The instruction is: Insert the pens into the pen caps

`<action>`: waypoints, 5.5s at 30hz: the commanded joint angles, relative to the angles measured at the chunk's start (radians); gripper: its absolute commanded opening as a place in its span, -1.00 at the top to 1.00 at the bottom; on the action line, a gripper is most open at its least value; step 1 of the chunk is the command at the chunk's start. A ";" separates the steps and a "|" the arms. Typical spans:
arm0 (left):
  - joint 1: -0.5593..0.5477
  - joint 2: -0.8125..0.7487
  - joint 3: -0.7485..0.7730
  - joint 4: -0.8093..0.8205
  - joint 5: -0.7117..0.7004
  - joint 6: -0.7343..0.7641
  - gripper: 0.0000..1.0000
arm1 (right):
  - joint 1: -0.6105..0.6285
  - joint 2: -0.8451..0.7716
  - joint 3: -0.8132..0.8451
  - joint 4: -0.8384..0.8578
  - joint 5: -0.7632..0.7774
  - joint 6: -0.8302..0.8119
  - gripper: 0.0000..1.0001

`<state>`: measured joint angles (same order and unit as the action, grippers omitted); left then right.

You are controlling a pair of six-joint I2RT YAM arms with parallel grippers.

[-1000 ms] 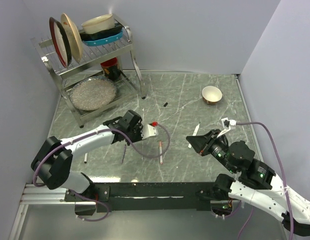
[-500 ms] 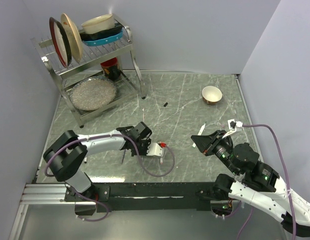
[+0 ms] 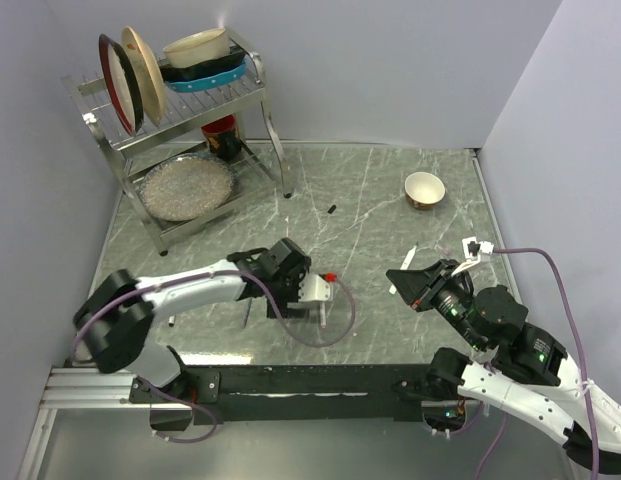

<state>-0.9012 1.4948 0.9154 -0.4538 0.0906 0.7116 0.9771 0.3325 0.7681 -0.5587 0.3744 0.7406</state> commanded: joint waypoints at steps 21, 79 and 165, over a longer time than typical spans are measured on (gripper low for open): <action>0.189 -0.326 0.118 0.305 0.008 -1.593 -0.95 | -0.006 -0.018 -0.012 0.025 -0.008 0.042 1.00; 0.166 0.230 0.143 -0.342 -0.120 -2.493 0.98 | -0.005 0.014 -0.072 0.052 -0.130 0.025 1.00; 0.096 -0.579 -0.164 0.555 0.095 -1.716 0.98 | -0.003 0.488 -0.108 0.576 -0.649 -0.015 1.00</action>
<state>-0.8032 0.9318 0.7399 0.0845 0.2111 -1.0145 0.9771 0.8371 0.6220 -0.0135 -0.2710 0.7284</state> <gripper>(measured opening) 0.049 0.230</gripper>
